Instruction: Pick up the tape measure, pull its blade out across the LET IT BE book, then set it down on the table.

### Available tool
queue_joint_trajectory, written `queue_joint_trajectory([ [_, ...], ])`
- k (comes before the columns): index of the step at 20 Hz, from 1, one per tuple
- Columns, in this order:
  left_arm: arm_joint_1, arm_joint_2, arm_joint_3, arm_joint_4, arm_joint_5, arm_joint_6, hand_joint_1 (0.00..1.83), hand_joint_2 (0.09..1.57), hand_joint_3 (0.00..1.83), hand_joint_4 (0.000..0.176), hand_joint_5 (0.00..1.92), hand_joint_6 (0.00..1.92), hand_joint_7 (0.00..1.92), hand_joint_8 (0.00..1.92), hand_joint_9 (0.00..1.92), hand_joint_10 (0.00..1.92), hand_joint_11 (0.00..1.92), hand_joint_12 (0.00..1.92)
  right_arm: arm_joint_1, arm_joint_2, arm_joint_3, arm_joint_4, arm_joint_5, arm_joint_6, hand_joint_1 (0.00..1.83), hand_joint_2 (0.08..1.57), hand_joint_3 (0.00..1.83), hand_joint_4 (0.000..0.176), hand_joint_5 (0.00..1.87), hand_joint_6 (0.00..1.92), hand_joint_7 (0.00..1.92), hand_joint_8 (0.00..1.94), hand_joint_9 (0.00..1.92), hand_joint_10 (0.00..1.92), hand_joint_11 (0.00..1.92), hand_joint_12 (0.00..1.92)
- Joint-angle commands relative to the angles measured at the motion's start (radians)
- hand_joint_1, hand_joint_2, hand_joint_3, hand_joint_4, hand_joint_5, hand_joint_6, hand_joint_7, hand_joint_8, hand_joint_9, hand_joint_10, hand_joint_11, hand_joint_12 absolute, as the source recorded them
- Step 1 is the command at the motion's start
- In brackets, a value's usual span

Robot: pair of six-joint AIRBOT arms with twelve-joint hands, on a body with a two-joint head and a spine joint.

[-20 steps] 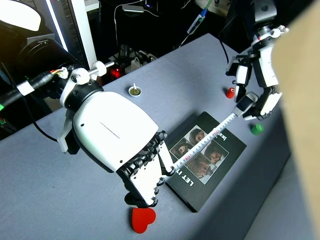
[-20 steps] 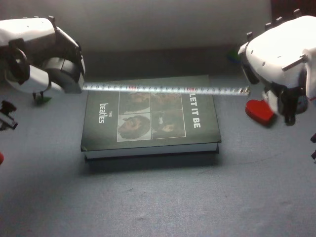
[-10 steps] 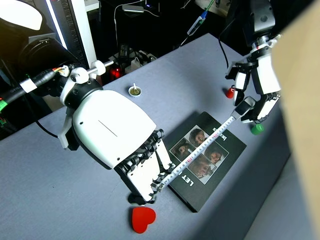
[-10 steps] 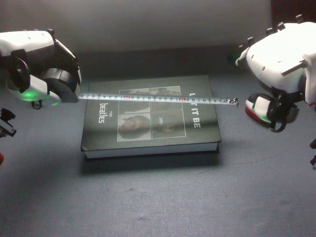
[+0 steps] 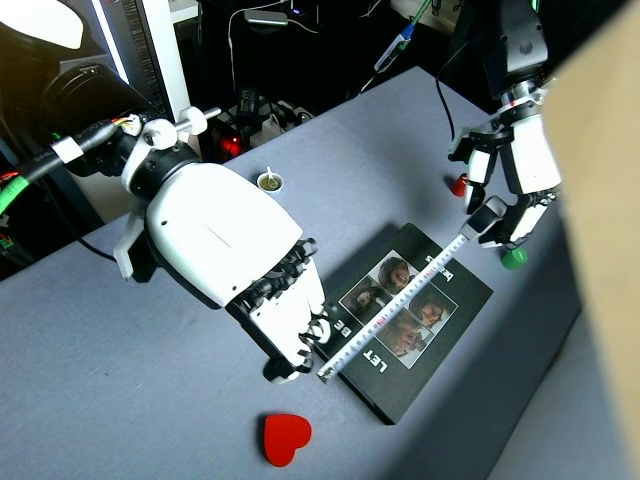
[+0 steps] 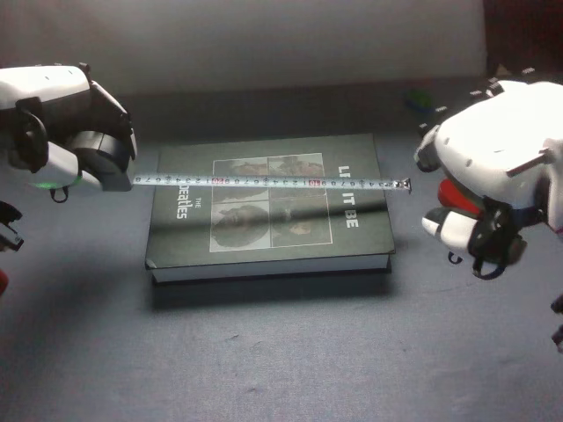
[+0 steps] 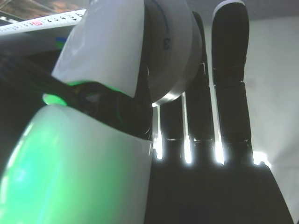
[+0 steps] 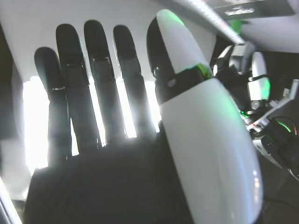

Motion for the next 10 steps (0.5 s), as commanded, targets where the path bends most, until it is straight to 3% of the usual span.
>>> queue_joint_trajectory([
  [1,-0.008,-0.001,0.009,-0.002,-0.051,-0.002,1.37,1.16,0.00,0.000,0.86,0.92,0.84,1.22,0.90,1.34,0.90,1.19,0.004,0.012,-0.012,-0.066,-0.041,0.014,0.58,1.22,0.00,0.000,0.45,0.00,0.52,0.00,0.52,0.02,0.13,1.09],
  [2,-0.006,-0.002,0.012,-0.002,-0.051,-0.002,1.37,1.16,0.00,0.000,0.86,0.92,0.84,1.22,0.90,1.34,0.90,1.19,-0.003,0.018,-0.026,-0.066,-0.046,0.020,0.58,1.22,0.00,0.000,0.45,0.00,0.52,0.00,0.52,0.02,0.13,1.09],
  [3,-0.003,-0.003,0.015,-0.002,-0.049,-0.002,1.37,1.16,0.00,0.000,0.85,0.93,0.84,1.22,0.89,1.35,0.89,1.19,-0.011,0.022,-0.037,-0.066,-0.054,0.021,0.22,1.21,0.00,0.000,0.19,0.00,0.20,0.00,0.22,0.00,0.03,0.75],
  [5,0.006,-0.003,0.016,-0.010,-0.050,-0.005,1.37,1.16,0.00,0.000,0.86,0.93,0.84,1.21,0.89,1.35,0.89,1.20,-0.025,0.031,-0.052,-0.079,-0.052,0.048,0.00,1.20,0.00,0.005,0.08,0.00,0.04,0.00,0.05,0.00,0.00,0.40],
  [10,0.024,-0.004,0.020,-0.014,-0.051,-0.018,1.37,1.16,0.00,0.000,0.84,0.94,0.84,1.22,0.90,1.35,0.91,1.22,-0.033,0.058,-0.078,-0.152,-0.010,0.124,0.00,1.18,0.00,0.014,0.05,0.00,0.01,0.00,0.02,0.00,0.00,0.35],
])
